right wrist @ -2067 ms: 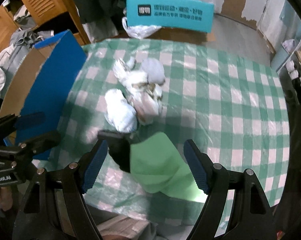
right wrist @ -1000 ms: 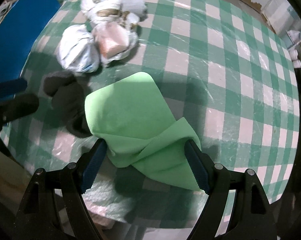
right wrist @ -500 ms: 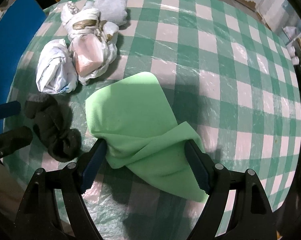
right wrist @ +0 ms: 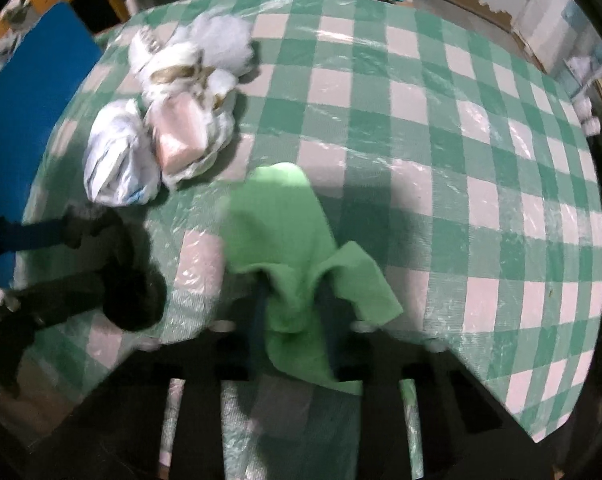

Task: Organize soft objects
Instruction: 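Grasp the black glove with the left tool while the right tool grasps the green cloth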

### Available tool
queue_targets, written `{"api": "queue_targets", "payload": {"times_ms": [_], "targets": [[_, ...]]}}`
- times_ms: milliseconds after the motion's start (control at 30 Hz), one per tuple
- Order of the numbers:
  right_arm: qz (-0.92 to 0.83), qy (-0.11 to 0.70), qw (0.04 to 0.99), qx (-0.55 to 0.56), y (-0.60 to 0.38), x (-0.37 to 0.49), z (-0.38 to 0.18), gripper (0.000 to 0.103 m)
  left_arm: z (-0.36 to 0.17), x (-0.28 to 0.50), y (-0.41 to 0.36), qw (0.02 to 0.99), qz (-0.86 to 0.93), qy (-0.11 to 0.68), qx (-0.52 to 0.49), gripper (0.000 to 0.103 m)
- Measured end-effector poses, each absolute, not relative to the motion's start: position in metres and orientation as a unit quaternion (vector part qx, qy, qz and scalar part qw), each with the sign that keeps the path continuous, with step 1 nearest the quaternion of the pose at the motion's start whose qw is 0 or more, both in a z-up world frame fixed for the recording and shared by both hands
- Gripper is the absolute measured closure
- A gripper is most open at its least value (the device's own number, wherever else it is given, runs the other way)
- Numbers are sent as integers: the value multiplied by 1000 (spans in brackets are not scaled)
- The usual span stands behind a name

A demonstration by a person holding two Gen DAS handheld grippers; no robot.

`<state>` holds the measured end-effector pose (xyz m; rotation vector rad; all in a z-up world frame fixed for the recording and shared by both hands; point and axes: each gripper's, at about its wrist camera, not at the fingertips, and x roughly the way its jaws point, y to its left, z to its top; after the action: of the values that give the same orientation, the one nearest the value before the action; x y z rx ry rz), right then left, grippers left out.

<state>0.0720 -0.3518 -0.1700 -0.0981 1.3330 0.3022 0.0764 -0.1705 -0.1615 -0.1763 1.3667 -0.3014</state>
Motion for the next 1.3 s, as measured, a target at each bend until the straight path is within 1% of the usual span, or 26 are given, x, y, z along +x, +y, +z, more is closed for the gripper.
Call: {"api": "queue_targets", "payload": {"times_ms": [100, 300, 367, 400, 433, 467, 533, 567, 633, 733, 933, 1300], "targets": [[143, 617, 773, -17, -363, 75, -167, 88, -164, 79, -171, 759, -134, 632, -86, 26], [149, 604, 783, -22, -358, 76, -159, 89, -169, 85, -172, 759, -130, 632, -85, 28], [151, 600, 786, -21, -357, 72, -153, 89, -171, 85, -172, 760, -127, 633, -78, 38], [151, 598, 787, -22, -356, 72, -151, 89, -170, 85, -172, 762, -126, 630, -75, 39], [150, 596, 789, -22, -355, 72, -149, 89, -170, 85, -173, 763, -128, 629, -73, 44], [150, 594, 790, -23, -354, 72, -149, 89, -171, 84, -172, 761, -134, 631, -75, 51], [151, 591, 792, -23, -349, 73, -148, 89, -170, 82, -173, 760, -140, 630, -75, 54], [151, 589, 794, -23, -342, 76, -146, 89, -169, 81, -173, 762, -142, 628, -71, 59], [153, 584, 797, -25, -335, 80, -143, 89, -167, 79, -175, 765, -143, 625, -64, 62], [153, 578, 801, -27, -324, 87, -145, 89, -162, 77, -173, 770, -144, 619, -57, 64], [151, 572, 806, -29, -318, 90, -140, 89, -151, 75, -163, 777, -142, 610, -66, 64], [166, 539, 825, -16, -324, 78, -95, 89, -122, 67, -151, 795, -143, 585, -68, 64]]}}
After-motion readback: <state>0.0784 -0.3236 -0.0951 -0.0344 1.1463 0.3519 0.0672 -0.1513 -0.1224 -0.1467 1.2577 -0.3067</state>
